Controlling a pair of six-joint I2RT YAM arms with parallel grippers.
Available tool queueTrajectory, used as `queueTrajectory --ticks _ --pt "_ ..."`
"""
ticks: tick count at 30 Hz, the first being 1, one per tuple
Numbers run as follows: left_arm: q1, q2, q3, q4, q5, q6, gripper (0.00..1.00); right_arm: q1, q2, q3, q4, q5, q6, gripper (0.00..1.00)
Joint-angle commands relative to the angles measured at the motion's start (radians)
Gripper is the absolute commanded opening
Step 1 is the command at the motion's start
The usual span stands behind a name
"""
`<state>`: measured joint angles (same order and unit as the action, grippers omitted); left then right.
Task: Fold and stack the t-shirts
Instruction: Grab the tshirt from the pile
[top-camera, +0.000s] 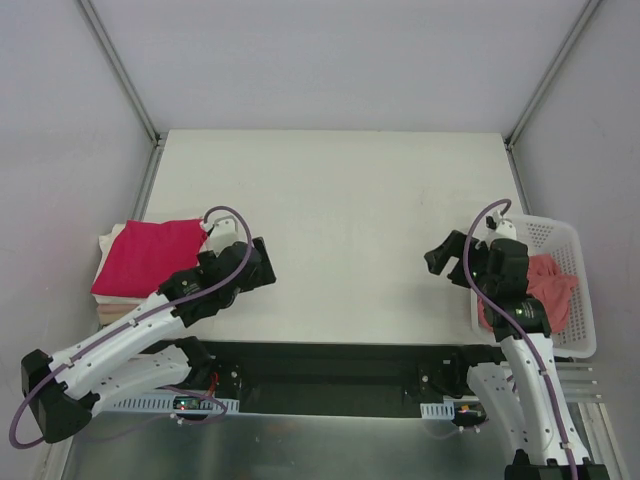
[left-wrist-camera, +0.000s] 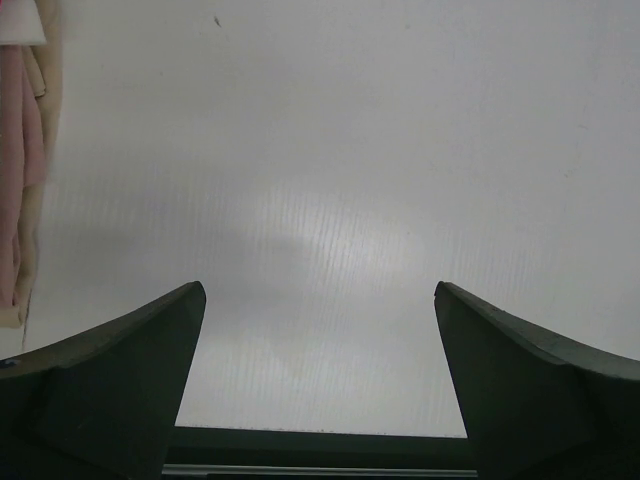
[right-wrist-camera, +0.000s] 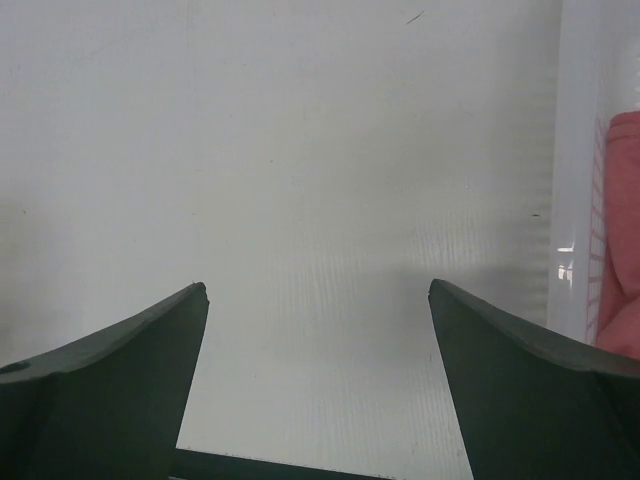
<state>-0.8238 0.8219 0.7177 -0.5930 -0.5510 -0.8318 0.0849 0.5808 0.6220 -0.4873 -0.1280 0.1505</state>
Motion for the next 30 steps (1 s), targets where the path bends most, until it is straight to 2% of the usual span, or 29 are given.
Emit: queueTrajectory --ticks 1,2,4,5,6,9,13,15,19,25,30 --pt "0.003 0.025 0.035 -0.036 0.019 -0.023 0.99 0.004 -0.016 0.057 -0.006 0.03 -0.005 0.97" --pt "0.003 0.028 0.037 -0.036 0.019 -0.023 0.99 0.004 -0.009 0.085 -0.032 0.059 -0.008 0.97" --pt "0.003 0.042 0.039 -0.034 0.016 -0.026 0.99 0.006 0.028 0.154 -0.113 0.224 0.03 0.97" --pt "0.002 0.051 0.039 -0.034 0.016 -0.02 0.99 0.003 0.045 0.174 -0.155 0.427 0.078 0.97" --pt "0.003 0.057 0.04 -0.034 0.014 -0.017 0.99 0.001 0.063 0.194 -0.243 0.524 0.127 0.97" --pt "0.003 0.078 0.045 -0.036 0.011 -0.027 0.99 -0.059 0.131 0.249 -0.281 0.654 0.21 0.97" --pt "0.002 0.112 0.066 -0.034 0.062 -0.003 0.99 -0.212 0.259 0.28 -0.275 0.602 0.213 0.97" --pt "0.003 0.129 0.068 -0.033 0.065 -0.016 0.99 -0.333 0.312 0.282 -0.267 0.511 0.212 0.97" --pt "0.002 0.157 0.081 -0.036 0.082 -0.007 0.99 -0.497 0.451 0.262 -0.234 0.488 0.184 0.97" --pt "0.003 0.183 0.1 -0.033 0.083 -0.015 0.99 -0.619 0.594 0.214 -0.163 0.6 0.276 0.97" --pt "0.002 0.201 0.111 -0.031 0.085 -0.007 0.99 -0.629 0.778 0.254 -0.149 0.645 0.297 0.99"
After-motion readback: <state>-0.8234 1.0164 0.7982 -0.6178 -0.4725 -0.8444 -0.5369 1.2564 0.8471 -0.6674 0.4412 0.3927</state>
